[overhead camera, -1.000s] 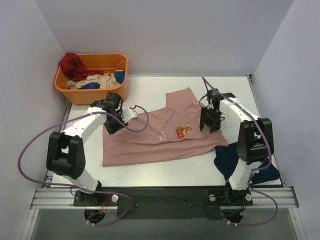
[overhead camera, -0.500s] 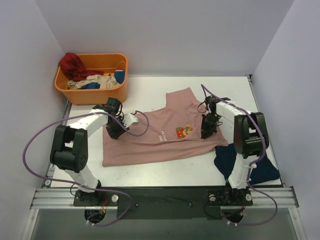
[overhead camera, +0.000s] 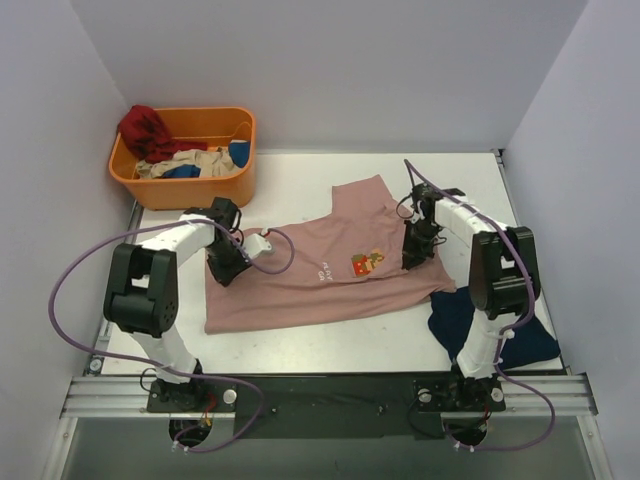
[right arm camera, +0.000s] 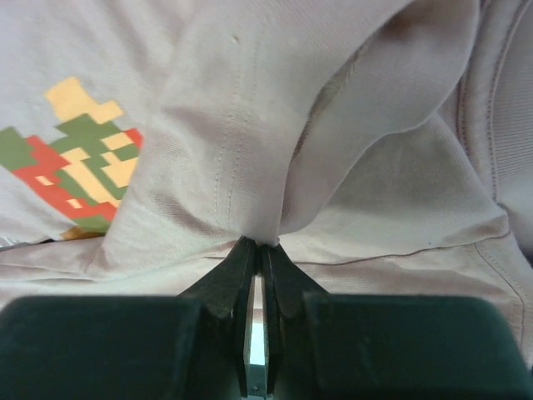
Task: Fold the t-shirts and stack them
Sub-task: Fold the flattened tshirt in 1/3 of the way
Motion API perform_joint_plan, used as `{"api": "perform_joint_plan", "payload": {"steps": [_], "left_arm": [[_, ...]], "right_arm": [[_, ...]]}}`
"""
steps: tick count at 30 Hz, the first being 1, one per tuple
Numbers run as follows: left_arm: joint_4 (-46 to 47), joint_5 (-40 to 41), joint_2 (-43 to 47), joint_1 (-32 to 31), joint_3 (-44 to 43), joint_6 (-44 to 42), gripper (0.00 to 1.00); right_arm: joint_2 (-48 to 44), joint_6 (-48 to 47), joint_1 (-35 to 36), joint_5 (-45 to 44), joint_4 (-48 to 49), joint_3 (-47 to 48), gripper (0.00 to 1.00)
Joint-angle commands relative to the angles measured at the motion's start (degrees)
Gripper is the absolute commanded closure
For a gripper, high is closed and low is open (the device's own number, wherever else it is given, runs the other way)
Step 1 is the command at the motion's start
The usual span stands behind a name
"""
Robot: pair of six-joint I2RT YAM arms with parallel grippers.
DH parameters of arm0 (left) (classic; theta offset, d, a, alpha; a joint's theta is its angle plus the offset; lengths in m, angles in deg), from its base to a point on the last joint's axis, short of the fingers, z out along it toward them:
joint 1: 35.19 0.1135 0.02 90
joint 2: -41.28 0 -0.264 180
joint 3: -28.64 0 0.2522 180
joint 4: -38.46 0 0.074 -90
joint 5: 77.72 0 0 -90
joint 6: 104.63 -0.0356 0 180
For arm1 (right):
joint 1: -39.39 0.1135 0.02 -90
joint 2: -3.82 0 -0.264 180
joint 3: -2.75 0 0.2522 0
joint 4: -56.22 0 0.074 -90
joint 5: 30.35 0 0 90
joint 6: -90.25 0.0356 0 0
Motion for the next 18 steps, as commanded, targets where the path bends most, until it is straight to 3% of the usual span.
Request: {"api": "perform_joint_plan", "payload": {"steps": [1, 6, 9, 11, 14, 18], "left_arm": [[-4.69, -3.18, 2.58, 1.33, -1.87, -3.13, 0.67], [-0.56, -3.01, 1.7, 1.42, -1.51, -4.72, 0.65], [-1.52, -3.28, -0.4, 1.24, -2.57, -4.81, 0.69], [-1.35, -2.05, -1.37, 1.33, -2.4, -4.72, 0.77], [-1.44, 0.41, -1.64, 1.42, -0.29, -5.34, 1.0], [-3.37, 4.63, -1.11, 1.6, -0.98, -0.7, 1.0]], "right_arm": [[-3.33, -0.93, 1.16, -0.08, -3.37, 3.75, 1.0], [-3.68, -1.28, 1.16, -0.51, -3.89, 4.9, 1.0], [-3.94, -1.37, 1.16, -0.6, -4.25, 5.16, 1.0], [-4.38, -1.37, 1.16, -0.6, -4.25, 5.34, 1.0], [-4.65, -1.54, 1.34, -0.52, -4.25, 6.39, 1.0], [-3.16, -2.42, 3.26, -0.43, -3.9, 10.34, 1.0]]}}
